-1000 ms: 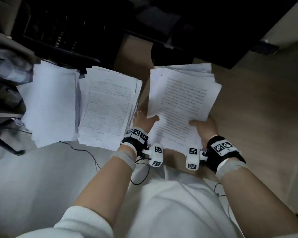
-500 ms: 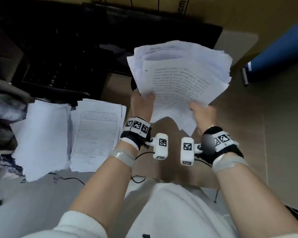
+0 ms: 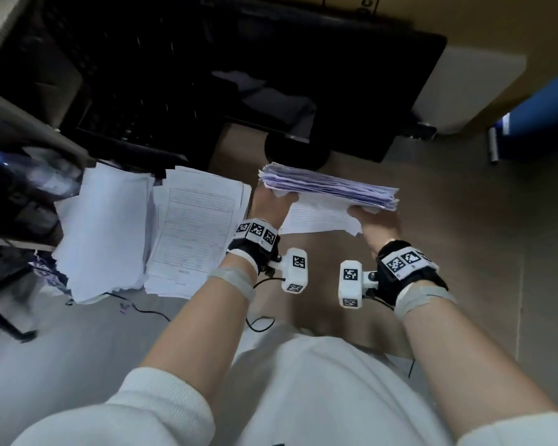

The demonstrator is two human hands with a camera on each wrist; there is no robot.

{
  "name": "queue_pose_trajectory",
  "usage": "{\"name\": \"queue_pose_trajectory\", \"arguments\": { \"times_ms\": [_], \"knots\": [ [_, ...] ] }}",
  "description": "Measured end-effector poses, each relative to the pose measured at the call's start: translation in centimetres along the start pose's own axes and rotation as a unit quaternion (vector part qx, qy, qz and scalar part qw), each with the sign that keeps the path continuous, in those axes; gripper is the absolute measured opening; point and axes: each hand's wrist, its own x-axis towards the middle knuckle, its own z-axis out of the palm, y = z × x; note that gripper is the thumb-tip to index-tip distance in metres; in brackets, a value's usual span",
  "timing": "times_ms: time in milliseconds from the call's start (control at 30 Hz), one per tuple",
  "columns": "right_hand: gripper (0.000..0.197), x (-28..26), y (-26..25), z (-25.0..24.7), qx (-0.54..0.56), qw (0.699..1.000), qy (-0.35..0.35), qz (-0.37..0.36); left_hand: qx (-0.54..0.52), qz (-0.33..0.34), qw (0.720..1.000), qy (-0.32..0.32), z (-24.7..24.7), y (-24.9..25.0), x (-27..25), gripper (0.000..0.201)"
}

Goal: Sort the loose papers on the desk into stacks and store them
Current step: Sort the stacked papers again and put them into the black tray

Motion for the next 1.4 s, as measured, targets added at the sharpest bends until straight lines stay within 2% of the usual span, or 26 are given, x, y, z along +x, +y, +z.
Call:
{"name": "queue_pose_trajectory", "arguments": {
  "times_ms": [133, 200, 267, 367, 433, 467, 567, 700, 733, 833, 900, 967, 1000, 1033, 1067, 1100, 1133, 1167, 1200, 1267, 1333, 1400],
  "knots": [
    [0.012, 0.7, -1.2, -0.1, 0.047, 0.998, 0.031, 0.011, -0.075, 0.013, 0.997, 0.022, -0.1, 1.8, 1.3, 0.044],
    [0.017, 1.0, -1.6, -0.2, 0.084, 0.995, 0.057, 0.020, -0.114, 0.025, 0.993, 0.029, -0.3, 1.8, 1.7, 0.036],
    [0.013, 1.6, -0.6, 0.4, 0.084, 0.994, 0.042, 0.053, -0.109, 0.026, 0.994, 0.005, 0.1, 1.0, 1.7, 0.033],
    [0.038, 2.4, 1.9, 1.9, 0.023, 0.992, 0.011, 0.120, -0.056, 0.006, 0.997, -0.045, 1.0, -2.3, 2.8, 0.033],
    [0.039, 2.8, 2.5, 2.4, 0.030, 0.990, 0.013, 0.135, -0.029, 0.003, 0.997, -0.071, 1.1, -3.3, 3.8, 0.035],
    [0.035, 2.8, 2.3, 2.6, 0.031, 0.991, 0.009, 0.131, -0.032, -0.001, 0.996, -0.082, 1.0, -3.6, 4.3, 0.038],
    [0.018, 2.8, 1.4, 2.0, 0.030, 0.994, 0.000, 0.105, -0.071, -0.024, 0.991, -0.113, 0.3, -3.1, 4.7, 0.020],
    [0.032, 2.5, -0.2, 0.3, 0.099, 0.991, -0.022, 0.085, -0.064, -0.027, 0.981, -0.181, -0.3, -2.6, 4.3, 0.014],
    [0.031, 2.5, -0.4, 0.0, 0.101, 0.991, -0.039, 0.080, -0.057, -0.022, 0.981, -0.183, -0.3, -2.4, 4.0, 0.011],
    [0.020, 2.1, -0.8, -1.0, 0.067, 0.993, -0.082, 0.060, -0.072, -0.021, 0.990, -0.120, 0.0, -1.5, 2.7, 0.005],
    [0.018, 1.3, -1.4, -1.3, 0.039, 0.995, -0.087, 0.040, -0.079, -0.006, 0.993, -0.090, 0.5, -0.7, 1.1, 0.028],
    [0.017, 0.3, -2.5, -1.3, 0.042, 0.994, -0.098, 0.015, -0.020, 0.073, 0.993, -0.088, 1.1, 0.3, -1.3, 0.071],
    [0.023, -0.4, -3.1, -1.3, 0.050, 0.991, -0.121, -0.002, 0.004, 0.108, 0.990, -0.094, 1.5, 0.8, -2.5, 0.083],
    [0.032, -0.7, -3.3, -1.1, 0.049, 0.987, -0.152, -0.025, 0.000, 0.133, 0.986, -0.102, 2.0, 1.2, -3.6, 0.081],
    [0.045, -1.0, -3.4, -1.0, 0.036, 0.979, -0.191, -0.055, -0.040, 0.136, 0.983, -0.120, 2.5, 1.7, -4.6, 0.065],
    [0.059, -1.2, -3.1, -0.9, 0.003, 0.971, -0.224, -0.089, -0.096, 0.106, 0.982, -0.127, 2.9, 2.2, -5.4, 0.043],
    [0.072, -1.4, -2.9, -1.0, -0.040, 0.961, -0.246, -0.120, -0.136, 0.078, 0.981, -0.114, 3.3, 2.7, -6.0, 0.030],
    [0.082, -1.6, -2.6, -1.3, -0.082, 0.951, -0.262, -0.142, -0.145, 0.069, 0.982, -0.097, 3.8, 2.7, -6.4, 0.027],
    [0.089, -1.9, -2.3, -1.7, -0.110, 0.943, -0.274, -0.155, -0.107, 0.088, 0.987, -0.080, 4.1, 2.7, -6.7, 0.023],
    [0.094, -2.4, -1.9, -2.7, -0.116, 0.932, -0.301, -0.168, -0.032, 0.138, 0.989, -0.045, 4.5, 2.1, -7.1, 0.017],
    [0.094, -2.9, -1.2, -3.7, -0.105, 0.922, -0.325, -0.182, -0.013, 0.123, 0.992, -0.020, 4.6, 1.5, -7.6, 0.017],
    [0.091, -3.2, -0.5, -4.3, -0.061, 0.932, -0.317, -0.162, -0.014, 0.107, 0.994, -0.002, 4.5, 0.6, -8.0, 0.018]
  ]
}}
